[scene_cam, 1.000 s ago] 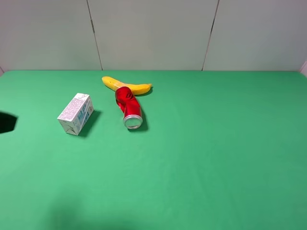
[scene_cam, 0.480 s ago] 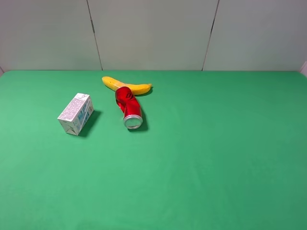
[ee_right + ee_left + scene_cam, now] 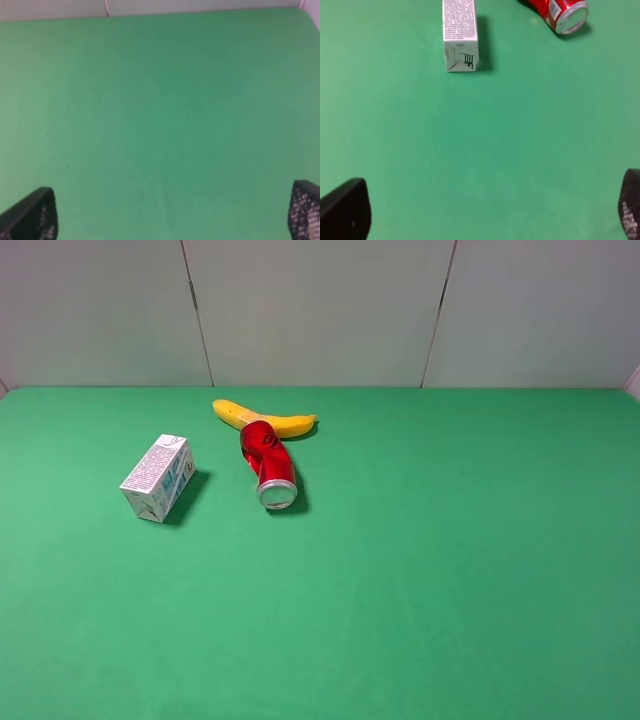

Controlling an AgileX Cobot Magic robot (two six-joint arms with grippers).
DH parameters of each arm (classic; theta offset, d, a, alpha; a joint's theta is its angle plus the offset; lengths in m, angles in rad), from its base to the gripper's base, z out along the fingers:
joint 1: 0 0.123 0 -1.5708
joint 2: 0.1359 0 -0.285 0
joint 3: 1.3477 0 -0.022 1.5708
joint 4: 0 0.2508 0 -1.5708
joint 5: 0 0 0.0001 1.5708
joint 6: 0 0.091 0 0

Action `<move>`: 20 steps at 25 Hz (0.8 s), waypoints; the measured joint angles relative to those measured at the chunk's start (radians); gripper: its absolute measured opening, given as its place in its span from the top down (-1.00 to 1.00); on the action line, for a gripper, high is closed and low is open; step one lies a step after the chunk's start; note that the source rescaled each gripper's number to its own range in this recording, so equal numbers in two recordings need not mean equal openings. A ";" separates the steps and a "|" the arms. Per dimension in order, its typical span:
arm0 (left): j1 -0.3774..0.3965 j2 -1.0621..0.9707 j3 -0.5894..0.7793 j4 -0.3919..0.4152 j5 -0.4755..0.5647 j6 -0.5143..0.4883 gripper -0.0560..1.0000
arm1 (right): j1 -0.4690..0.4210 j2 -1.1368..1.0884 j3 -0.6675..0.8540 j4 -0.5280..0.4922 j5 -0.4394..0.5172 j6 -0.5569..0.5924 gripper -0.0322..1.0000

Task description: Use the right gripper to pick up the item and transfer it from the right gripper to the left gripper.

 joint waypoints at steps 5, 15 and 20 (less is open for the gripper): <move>0.000 0.000 0.000 0.002 0.002 0.001 -0.97 | 0.000 0.000 0.000 0.000 0.000 0.000 -1.00; 0.252 -0.001 0.004 -0.032 0.001 0.126 -0.95 | 0.000 0.000 0.000 0.000 0.001 0.000 -1.00; 0.399 -0.025 0.023 -0.100 -0.023 0.235 -0.95 | 0.000 0.000 0.000 0.000 0.001 0.000 -1.00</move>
